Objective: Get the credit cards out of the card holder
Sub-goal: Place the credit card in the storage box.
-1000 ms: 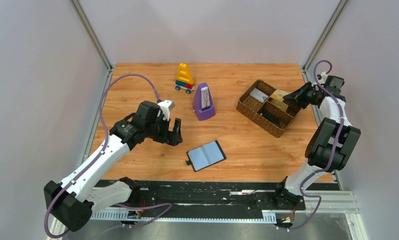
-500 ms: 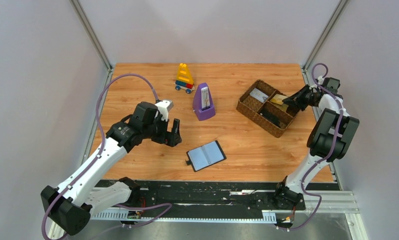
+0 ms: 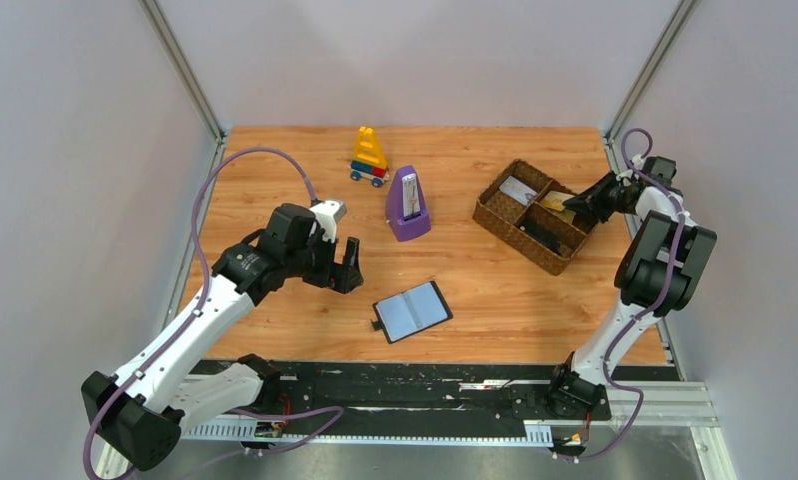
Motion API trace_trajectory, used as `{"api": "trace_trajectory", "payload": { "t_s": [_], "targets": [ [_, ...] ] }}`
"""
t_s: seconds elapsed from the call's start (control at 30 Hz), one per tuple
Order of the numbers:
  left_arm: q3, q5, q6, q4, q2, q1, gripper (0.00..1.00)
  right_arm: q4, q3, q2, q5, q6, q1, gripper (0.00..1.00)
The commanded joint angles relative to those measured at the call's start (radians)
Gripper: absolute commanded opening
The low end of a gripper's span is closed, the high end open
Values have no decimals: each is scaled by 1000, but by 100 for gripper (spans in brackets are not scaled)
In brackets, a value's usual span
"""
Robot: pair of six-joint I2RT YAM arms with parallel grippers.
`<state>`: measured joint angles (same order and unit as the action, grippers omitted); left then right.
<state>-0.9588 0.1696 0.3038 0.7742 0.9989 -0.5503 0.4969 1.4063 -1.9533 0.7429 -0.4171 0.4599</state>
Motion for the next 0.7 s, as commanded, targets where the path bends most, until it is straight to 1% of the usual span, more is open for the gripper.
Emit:
{"api": "trace_trajectory", "payload": {
  "t_s": [0.0, 0.3, 0.43, 0.67],
  "targets": [
    [-13, -15, -22, -11, -20, -3, 100, -10, 47, -22, 23, 2, 5, 5],
    [-14, -15, -23, -11, -20, -3, 100, -11, 72, -65, 12, 1, 5, 10],
    [-15, -18, -25, -10, -21, -3, 100, -12, 71, -69, -7, 4, 5, 20],
    [-14, -19, -26, -11, -31, -3, 100, -9, 82, -67, -39, -10, 4, 26]
  ]
}}
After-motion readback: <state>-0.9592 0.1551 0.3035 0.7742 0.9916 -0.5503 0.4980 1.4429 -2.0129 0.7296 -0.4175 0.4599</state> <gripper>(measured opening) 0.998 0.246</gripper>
